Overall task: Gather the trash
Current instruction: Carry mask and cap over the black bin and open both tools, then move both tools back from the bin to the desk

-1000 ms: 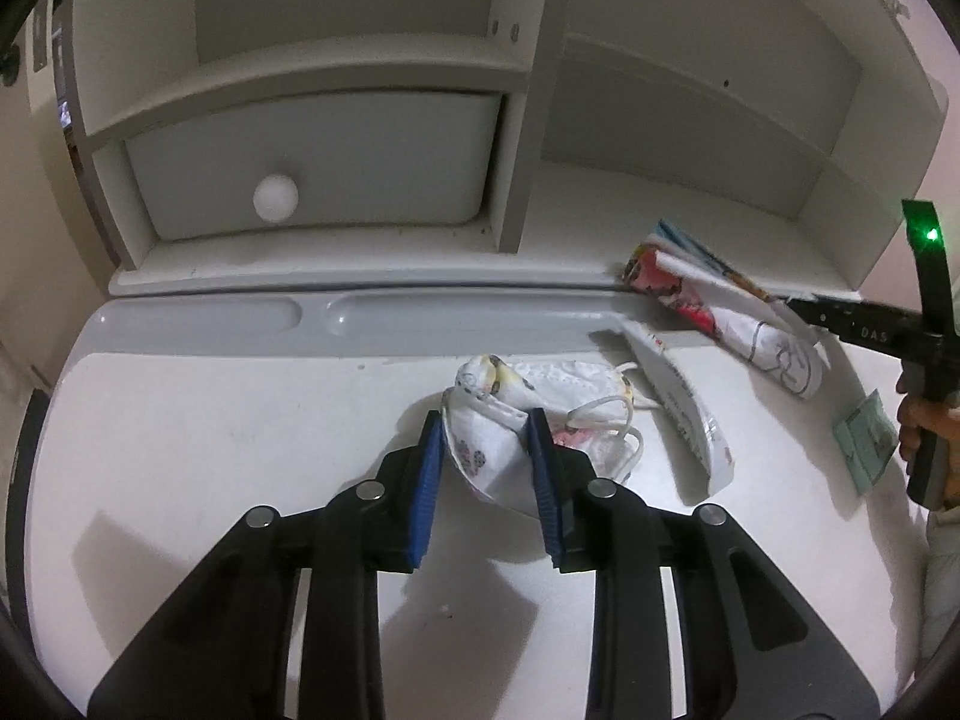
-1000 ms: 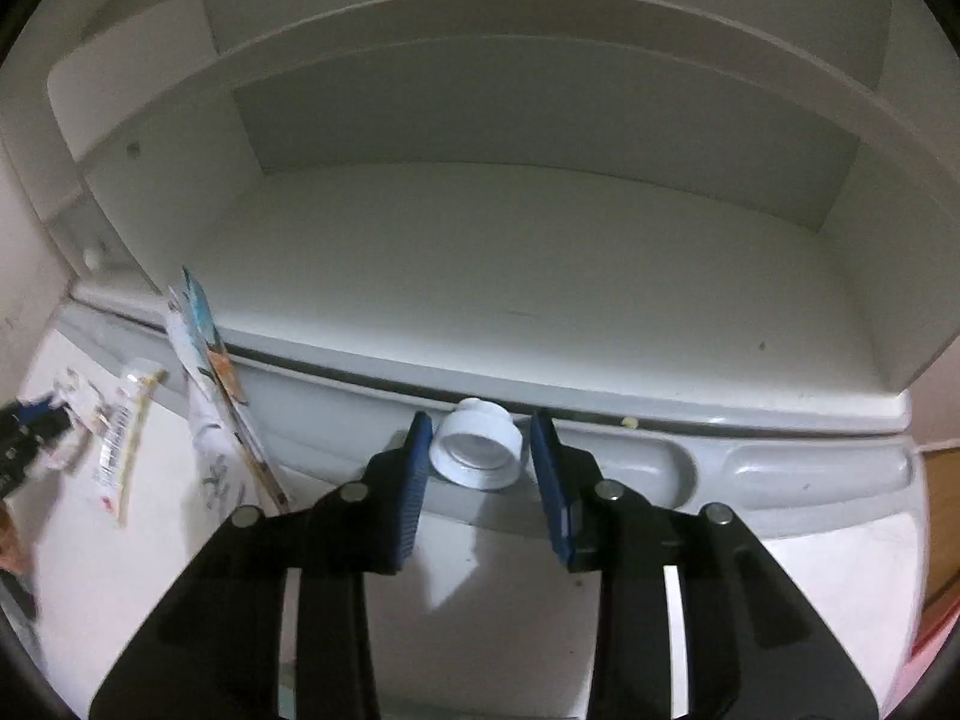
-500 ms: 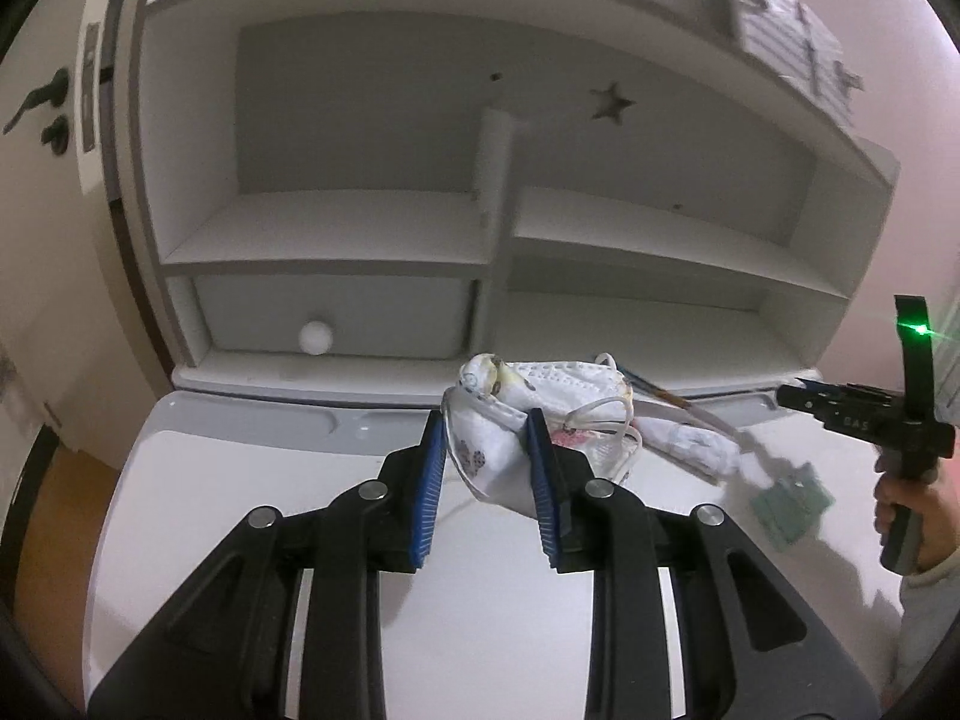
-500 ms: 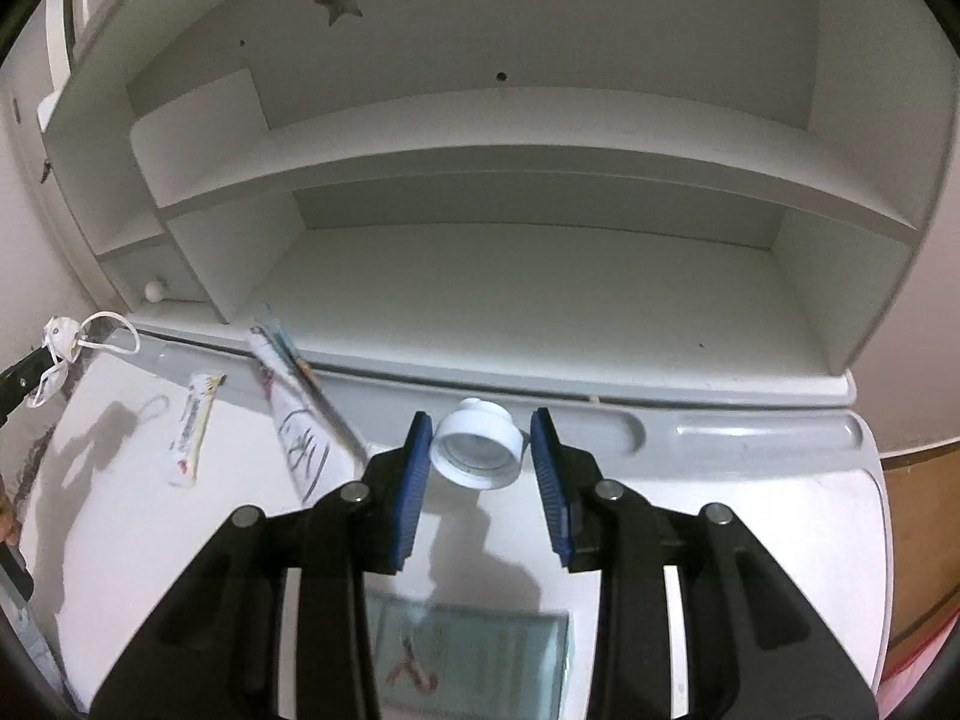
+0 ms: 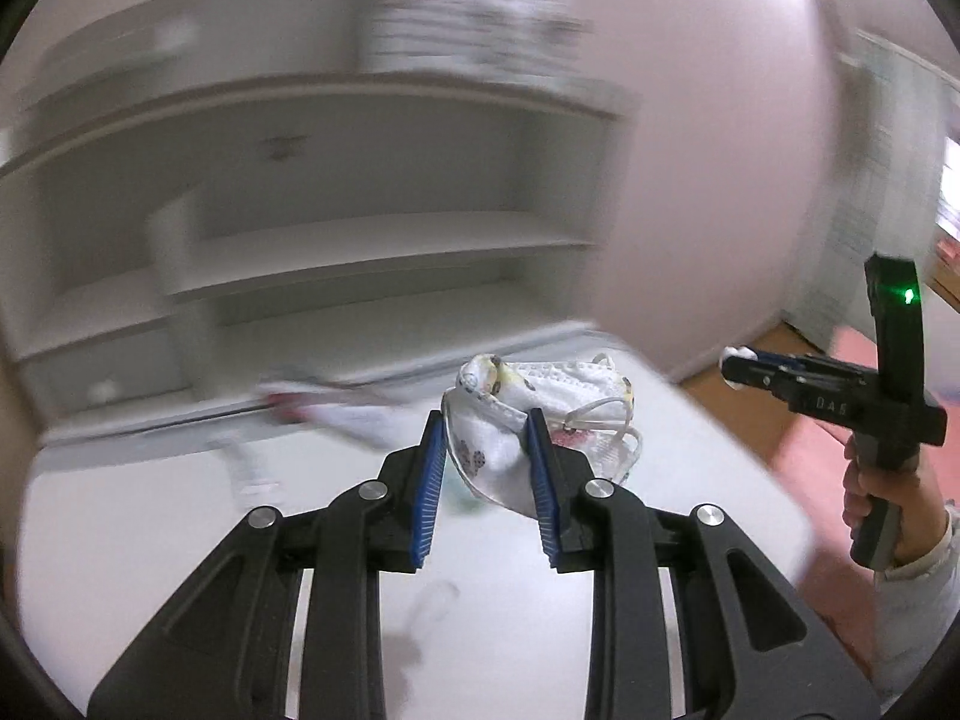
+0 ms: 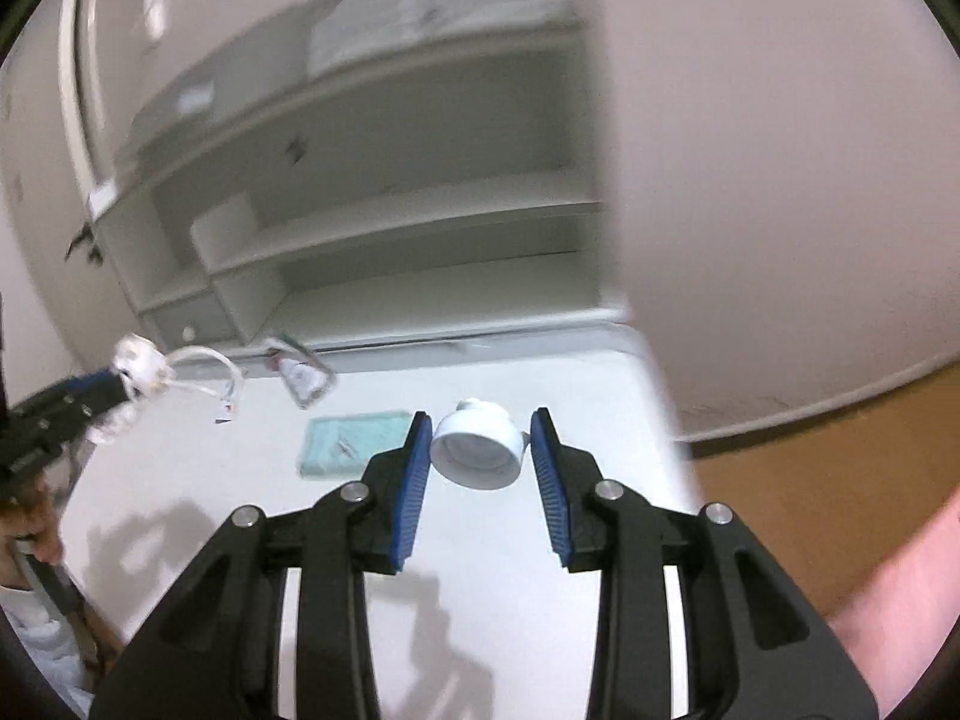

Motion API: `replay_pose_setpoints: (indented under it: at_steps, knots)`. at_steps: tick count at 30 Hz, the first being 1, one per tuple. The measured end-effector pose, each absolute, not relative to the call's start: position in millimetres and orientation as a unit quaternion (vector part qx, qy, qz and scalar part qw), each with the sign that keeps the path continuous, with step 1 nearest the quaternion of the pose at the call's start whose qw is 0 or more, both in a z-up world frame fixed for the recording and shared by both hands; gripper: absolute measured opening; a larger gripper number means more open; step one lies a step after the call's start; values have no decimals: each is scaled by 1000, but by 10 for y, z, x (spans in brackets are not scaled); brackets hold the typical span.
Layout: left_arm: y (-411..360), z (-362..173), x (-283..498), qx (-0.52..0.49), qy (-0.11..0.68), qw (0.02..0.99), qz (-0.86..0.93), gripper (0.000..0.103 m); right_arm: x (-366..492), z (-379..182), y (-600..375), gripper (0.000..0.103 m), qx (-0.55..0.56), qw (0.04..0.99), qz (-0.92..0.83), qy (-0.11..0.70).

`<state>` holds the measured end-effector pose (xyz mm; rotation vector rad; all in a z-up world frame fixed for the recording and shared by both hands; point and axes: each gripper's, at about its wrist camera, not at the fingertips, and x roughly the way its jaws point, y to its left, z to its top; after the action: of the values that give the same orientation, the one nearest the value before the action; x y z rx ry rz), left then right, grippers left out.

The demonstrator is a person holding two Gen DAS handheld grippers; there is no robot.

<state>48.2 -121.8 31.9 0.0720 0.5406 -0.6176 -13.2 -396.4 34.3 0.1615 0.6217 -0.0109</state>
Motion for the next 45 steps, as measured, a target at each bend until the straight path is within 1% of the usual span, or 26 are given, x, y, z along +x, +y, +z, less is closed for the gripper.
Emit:
replay_pose_setpoints:
  at_steps: [3, 5, 7, 9, 10, 11, 12, 14, 16, 17, 19, 21, 23, 26, 31, 32, 33, 34, 35, 36, 37, 40, 42, 44, 45]
  knots:
    - [-1848, 272, 117, 55, 264, 885, -379, 26, -927, 380, -4447, 34, 111, 948, -60, 293]
    - [-2368, 150, -235, 77, 276, 847, -447, 26, -1405, 266, -4729, 34, 134, 941, -94, 297]
    - [-2808, -59, -580, 98, 296, 807, -502, 26, -1839, -11, -5004, 34, 170, 925, -127, 315]
    - [-3200, -376, -899, 124, 325, 764, -543, 26, -2179, -480, -5258, 34, 223, 899, -150, 346]
    - [-3468, -696, -1100, 148, 352, 735, -560, 26, -2303, -704, -5362, 34, 248, 886, -155, 359]
    - [-3605, -902, -1189, 161, 370, 719, -566, 26, -2436, -1085, -5492, 34, 283, 864, -163, 382]
    - [-3759, -1164, -1276, 175, 393, 700, -571, 26, -2503, -1334, -5562, 34, 302, 849, -167, 399]
    - [-4107, -1889, -1389, 212, 447, 661, -564, 26, -2581, -1941, -5675, 34, 343, 814, -171, 437]
    - [-4393, -2602, -1363, 247, 482, 643, -541, 26, -2615, -2633, -5752, 34, 381, 773, -173, 477]
    - [-4517, -2952, -1317, 268, 504, 634, -521, 26, -2610, -2831, -5763, 34, 390, 760, -175, 490]
    - [-4669, -3444, -1236, 281, 547, 611, -498, 25, -2631, -3249, -5795, 34, 426, 727, -180, 506]
    - [-4730, -3654, -1194, 284, 564, 606, -484, 25, -2662, -3459, -5814, 34, 454, 711, -181, 506]
    - [-4770, -3685, -1172, 266, 580, 599, -484, 25, -2693, -3520, -5810, 34, 454, 708, -184, 509]
    - [-4832, -3635, -1169, 275, 567, 603, -488, 25, -2733, -3527, -5883, 34, 455, 707, -188, 508]
    - [-4777, -3653, -1179, 273, 570, 603, -487, 26, -2645, -3517, -5955, 34, 466, 707, -191, 496]
    - [-4754, -3664, -1158, 275, 567, 606, -487, 29, -2621, -3538, -5925, 34, 468, 707, -191, 494]
    - [-4741, -3676, -1161, 277, 561, 612, -484, 35, -2624, -3545, -5930, 34, 474, 707, -189, 489]
    - [-4735, -3668, -1165, 281, 552, 621, -480, 59, -2629, -3555, -5948, 44, 480, 707, -186, 485]
    - [-4736, -3667, -1162, 285, 545, 629, -476, 90, -2648, -3569, -5961, 73, 490, 701, -185, 483]
    - [-4721, -3644, -1173, 287, 534, 640, -472, 94, -2662, -3574, -5976, 86, 494, 699, -190, 481]
    - [-4706, -3592, -1201, 289, 521, 648, -475, 94, -2687, -3546, -5994, 90, 494, 701, -196, 476]
    - [-4673, -3408, -1318, 290, 504, 644, -497, 94, -2804, -3347, -6103, 90, 481, 702, -238, 468]
    - [-4583, -3148, -1461, 292, 467, 656, -517, 94, -2897, -2972, -6137, 90, 402, 715, -331, 466]
    - [-4416, -2733, -1742, 318, 358, 689, -545, 94, -2921, -2491, -6047, 91, 274, 735, -433, 444]
    - [-4319, -2574, -1863, 331, 315, 695, -555, 94, -2931, -2204, -5950, 94, 209, 743, -480, 417]
